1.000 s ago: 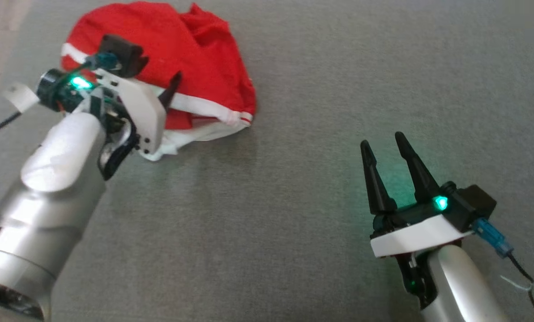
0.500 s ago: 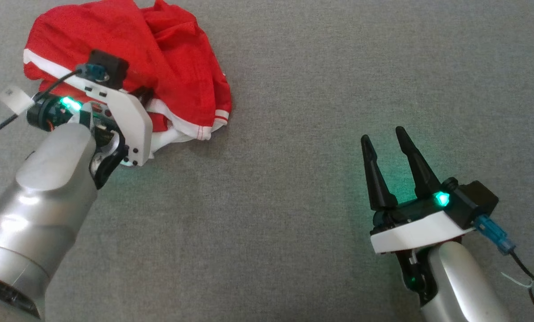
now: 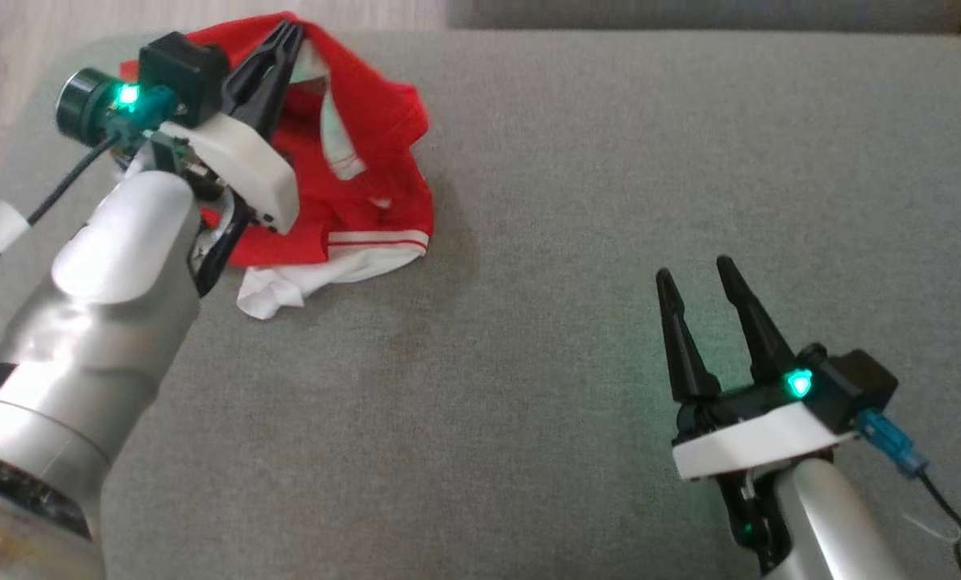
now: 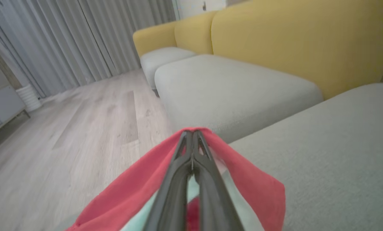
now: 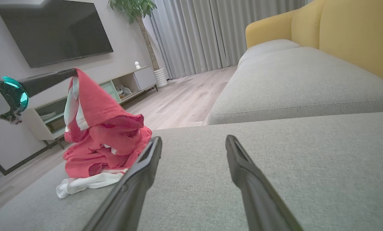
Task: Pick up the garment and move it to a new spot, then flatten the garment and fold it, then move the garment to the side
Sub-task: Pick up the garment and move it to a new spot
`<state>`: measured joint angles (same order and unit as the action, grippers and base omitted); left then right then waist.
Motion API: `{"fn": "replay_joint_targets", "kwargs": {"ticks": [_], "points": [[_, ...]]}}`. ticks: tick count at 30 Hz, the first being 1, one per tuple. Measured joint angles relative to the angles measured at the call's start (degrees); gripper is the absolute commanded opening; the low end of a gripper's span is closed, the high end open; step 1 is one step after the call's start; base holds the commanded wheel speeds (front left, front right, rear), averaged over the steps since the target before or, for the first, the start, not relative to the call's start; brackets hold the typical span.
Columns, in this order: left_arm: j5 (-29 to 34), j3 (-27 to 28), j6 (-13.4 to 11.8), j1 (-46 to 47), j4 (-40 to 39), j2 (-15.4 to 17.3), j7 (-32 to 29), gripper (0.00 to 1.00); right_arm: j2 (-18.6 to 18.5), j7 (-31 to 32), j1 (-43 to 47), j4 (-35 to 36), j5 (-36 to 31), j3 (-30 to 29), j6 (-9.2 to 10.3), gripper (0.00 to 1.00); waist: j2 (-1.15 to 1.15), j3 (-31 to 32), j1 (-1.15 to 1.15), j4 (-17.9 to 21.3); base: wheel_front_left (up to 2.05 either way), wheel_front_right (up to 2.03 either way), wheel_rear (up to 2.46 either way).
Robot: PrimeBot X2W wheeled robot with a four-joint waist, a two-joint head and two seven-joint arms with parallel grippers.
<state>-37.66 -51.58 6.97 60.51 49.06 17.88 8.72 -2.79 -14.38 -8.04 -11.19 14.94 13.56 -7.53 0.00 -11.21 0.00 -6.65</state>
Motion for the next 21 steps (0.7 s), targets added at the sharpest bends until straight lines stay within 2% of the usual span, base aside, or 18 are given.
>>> {"fn": "replay_joint_targets", "kwargs": {"ticks": [5,10,21], "points": [[0.37,0.03,-1.24,-0.10,-2.68,-0.31,2.57,0.00,0.01,0.00,1.88,-0.19,0.79,-0.04,0.00,1.00,0.00,2.82,0.00,0.05,0.00,0.00,0.00],[0.43,-0.05,-3.05,-2.01,-8.94,-0.19,3.30,0.00,0.02,0.00,4.31,-0.15,1.23,-1.85,0.00,1.00,0.00,5.96,-0.01,0.70,0.00,0.00,0.00],[3.03,-2.76,-8.42,-3.66,-28.65,0.80,-2.26,0.00,0.05,0.00,4.71,1.34,2.54,-3.81,0.00,1.00,0.00,6.12,0.00,7.41,0.00,0.00,0.00]]}}
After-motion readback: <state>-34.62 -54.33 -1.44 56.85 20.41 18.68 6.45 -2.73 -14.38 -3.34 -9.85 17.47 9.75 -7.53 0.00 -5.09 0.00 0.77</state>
